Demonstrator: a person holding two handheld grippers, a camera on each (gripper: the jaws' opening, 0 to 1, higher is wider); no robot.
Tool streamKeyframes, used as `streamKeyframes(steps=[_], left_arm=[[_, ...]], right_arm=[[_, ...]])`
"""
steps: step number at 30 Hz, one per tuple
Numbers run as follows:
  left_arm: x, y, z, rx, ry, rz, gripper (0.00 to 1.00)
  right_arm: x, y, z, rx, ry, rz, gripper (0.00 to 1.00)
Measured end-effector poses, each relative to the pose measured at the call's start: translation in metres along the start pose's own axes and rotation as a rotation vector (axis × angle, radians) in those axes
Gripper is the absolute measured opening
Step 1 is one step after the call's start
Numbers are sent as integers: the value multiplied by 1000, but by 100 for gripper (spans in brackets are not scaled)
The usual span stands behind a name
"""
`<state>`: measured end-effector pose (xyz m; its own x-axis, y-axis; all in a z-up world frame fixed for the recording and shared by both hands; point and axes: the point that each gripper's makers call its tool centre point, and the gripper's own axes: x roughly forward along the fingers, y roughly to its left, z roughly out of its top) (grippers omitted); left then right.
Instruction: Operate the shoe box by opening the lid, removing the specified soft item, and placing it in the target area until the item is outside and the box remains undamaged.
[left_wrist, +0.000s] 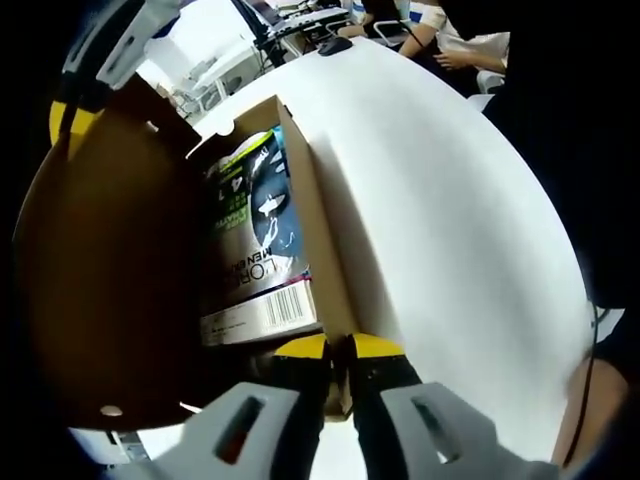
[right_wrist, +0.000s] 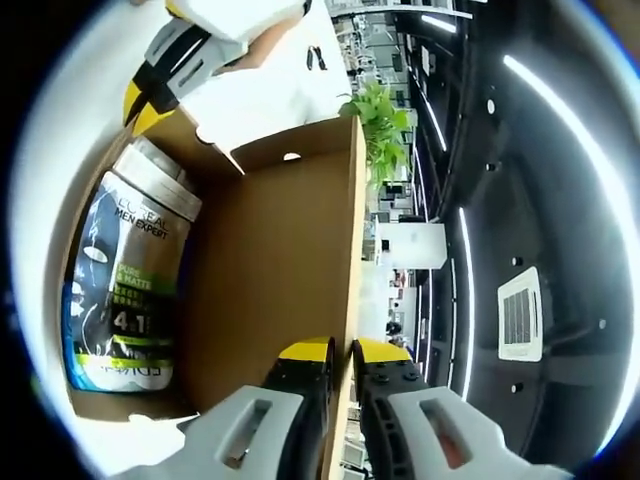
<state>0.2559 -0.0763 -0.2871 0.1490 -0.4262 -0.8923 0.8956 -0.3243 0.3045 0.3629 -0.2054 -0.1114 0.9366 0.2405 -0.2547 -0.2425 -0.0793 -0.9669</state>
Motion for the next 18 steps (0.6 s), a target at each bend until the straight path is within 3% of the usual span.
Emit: streamKeyframes(steps=[3, 18], left_arm=[[0, 0, 0, -4, 0, -1, 7], [0, -1, 0, -9, -2, -4, 6]], right_arm=[[13, -9, -7, -15, 3, 15, 6], [26, -17, -11, -12, -17, 67, 6]])
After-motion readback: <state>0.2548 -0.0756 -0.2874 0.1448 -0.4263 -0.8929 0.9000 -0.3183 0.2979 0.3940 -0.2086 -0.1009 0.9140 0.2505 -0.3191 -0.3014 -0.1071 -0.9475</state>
